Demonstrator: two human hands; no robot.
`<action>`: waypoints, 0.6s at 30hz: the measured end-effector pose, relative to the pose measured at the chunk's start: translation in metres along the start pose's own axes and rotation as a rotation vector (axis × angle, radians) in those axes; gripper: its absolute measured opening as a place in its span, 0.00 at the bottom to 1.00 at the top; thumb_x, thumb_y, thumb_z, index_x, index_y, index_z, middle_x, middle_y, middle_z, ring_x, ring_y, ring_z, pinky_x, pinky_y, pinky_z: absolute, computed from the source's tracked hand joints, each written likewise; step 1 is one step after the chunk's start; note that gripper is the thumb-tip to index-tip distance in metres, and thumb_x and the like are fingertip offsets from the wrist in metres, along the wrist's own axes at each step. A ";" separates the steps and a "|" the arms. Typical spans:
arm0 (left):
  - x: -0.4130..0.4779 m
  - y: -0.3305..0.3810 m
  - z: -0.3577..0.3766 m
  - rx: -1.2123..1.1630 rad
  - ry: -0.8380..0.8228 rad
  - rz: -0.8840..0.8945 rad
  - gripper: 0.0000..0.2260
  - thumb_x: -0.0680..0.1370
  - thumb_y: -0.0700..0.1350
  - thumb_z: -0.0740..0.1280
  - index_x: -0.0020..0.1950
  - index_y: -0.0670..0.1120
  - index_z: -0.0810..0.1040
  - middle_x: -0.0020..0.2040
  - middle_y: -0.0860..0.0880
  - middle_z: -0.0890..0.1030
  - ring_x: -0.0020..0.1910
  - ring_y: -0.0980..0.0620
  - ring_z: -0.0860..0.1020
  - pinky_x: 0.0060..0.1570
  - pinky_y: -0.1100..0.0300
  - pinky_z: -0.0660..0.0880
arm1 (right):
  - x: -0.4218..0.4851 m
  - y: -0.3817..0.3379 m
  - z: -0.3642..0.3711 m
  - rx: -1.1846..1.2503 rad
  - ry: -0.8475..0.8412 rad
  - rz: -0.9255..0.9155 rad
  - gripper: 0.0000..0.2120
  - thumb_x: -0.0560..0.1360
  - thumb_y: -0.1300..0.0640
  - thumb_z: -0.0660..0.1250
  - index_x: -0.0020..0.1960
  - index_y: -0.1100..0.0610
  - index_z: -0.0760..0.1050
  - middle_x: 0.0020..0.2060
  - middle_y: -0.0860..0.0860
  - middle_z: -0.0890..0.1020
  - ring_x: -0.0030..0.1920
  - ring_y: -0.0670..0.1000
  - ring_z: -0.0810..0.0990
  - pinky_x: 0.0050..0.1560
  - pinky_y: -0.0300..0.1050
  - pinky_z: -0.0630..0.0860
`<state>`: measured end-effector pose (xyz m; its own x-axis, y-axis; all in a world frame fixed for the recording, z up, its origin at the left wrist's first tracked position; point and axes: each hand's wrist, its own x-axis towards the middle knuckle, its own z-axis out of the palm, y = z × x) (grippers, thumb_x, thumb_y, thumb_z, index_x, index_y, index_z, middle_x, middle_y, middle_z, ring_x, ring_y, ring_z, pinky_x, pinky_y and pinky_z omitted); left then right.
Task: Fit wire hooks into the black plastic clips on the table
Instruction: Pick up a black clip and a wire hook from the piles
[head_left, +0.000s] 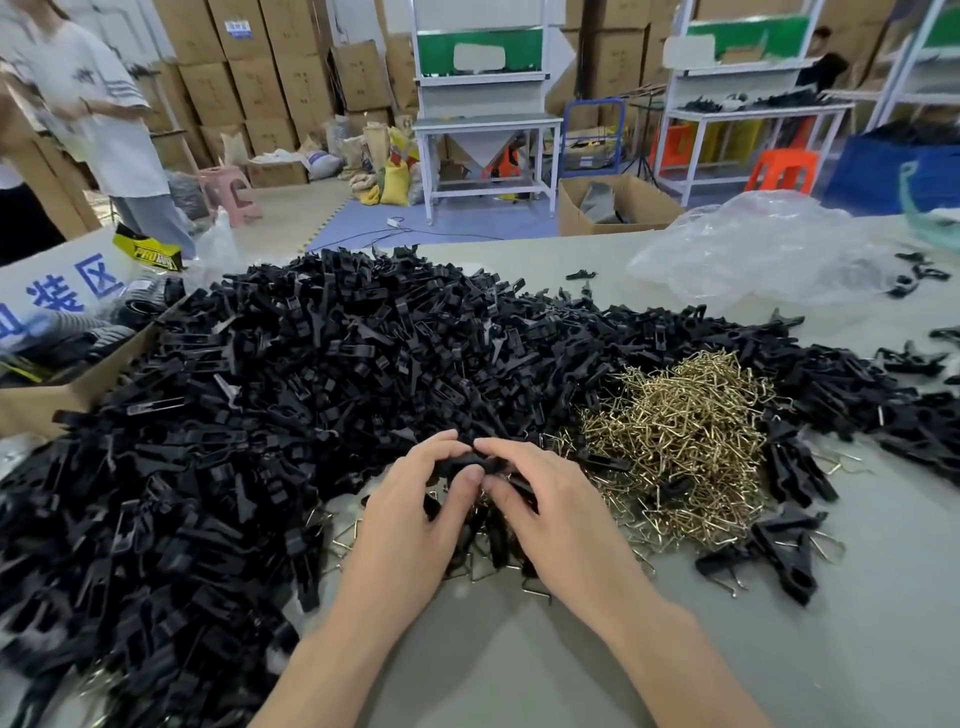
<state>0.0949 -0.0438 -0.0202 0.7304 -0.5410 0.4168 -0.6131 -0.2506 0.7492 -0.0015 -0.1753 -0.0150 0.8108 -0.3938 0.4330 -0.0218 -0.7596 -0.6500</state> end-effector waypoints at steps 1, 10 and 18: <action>0.000 0.001 0.000 -0.017 0.000 -0.001 0.10 0.76 0.64 0.61 0.55 0.66 0.73 0.60 0.65 0.79 0.46 0.60 0.80 0.46 0.70 0.73 | 0.000 0.000 0.000 0.033 -0.008 0.025 0.19 0.81 0.47 0.65 0.71 0.41 0.70 0.59 0.37 0.79 0.60 0.35 0.72 0.64 0.34 0.67; -0.006 0.017 0.017 -0.263 0.070 -0.067 0.11 0.84 0.58 0.55 0.50 0.55 0.74 0.39 0.57 0.77 0.37 0.59 0.74 0.38 0.69 0.70 | 0.000 -0.004 -0.002 0.065 0.084 -0.021 0.14 0.77 0.49 0.72 0.61 0.51 0.79 0.53 0.41 0.74 0.54 0.42 0.78 0.52 0.40 0.77; 0.005 0.014 0.006 -0.416 0.313 -0.145 0.15 0.85 0.54 0.54 0.47 0.54 0.78 0.43 0.53 0.82 0.41 0.55 0.80 0.43 0.66 0.76 | 0.002 0.001 -0.007 0.281 0.089 0.152 0.09 0.77 0.51 0.72 0.57 0.46 0.78 0.47 0.38 0.83 0.52 0.36 0.79 0.50 0.25 0.70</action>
<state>0.0883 -0.0550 -0.0102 0.8922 -0.2438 0.3803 -0.3753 0.0682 0.9244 -0.0045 -0.1805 -0.0102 0.7561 -0.5448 0.3627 0.0338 -0.5209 -0.8529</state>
